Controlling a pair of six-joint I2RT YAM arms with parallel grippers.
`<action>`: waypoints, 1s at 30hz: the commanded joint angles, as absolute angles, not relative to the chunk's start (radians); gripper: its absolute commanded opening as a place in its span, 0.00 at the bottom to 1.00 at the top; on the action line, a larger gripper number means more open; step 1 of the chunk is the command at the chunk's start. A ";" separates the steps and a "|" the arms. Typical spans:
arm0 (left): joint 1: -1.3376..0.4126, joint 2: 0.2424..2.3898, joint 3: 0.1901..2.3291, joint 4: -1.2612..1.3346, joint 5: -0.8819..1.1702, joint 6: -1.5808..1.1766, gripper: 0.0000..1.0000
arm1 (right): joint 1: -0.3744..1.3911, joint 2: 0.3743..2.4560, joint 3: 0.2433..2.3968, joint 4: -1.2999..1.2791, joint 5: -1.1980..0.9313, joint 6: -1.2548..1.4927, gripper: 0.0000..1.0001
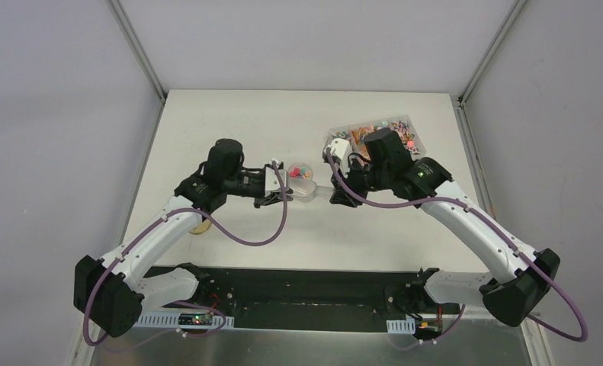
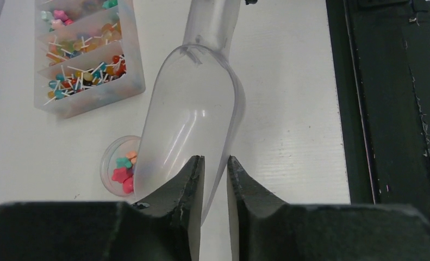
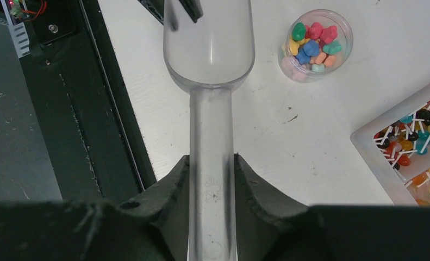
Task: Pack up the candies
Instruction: Adjust the spatula.
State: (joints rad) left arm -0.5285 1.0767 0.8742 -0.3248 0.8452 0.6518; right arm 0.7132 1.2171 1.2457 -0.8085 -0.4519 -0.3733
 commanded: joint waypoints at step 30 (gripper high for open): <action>-0.525 1.088 0.868 -0.260 0.826 0.634 0.02 | 0.374 1.102 1.061 -0.310 -1.007 -0.178 0.00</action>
State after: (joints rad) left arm -0.5362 1.1076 0.8997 -0.2829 0.9173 0.6792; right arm 0.4103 1.1454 1.0451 -0.4103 -0.9577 -0.2295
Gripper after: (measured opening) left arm 0.039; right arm 0.309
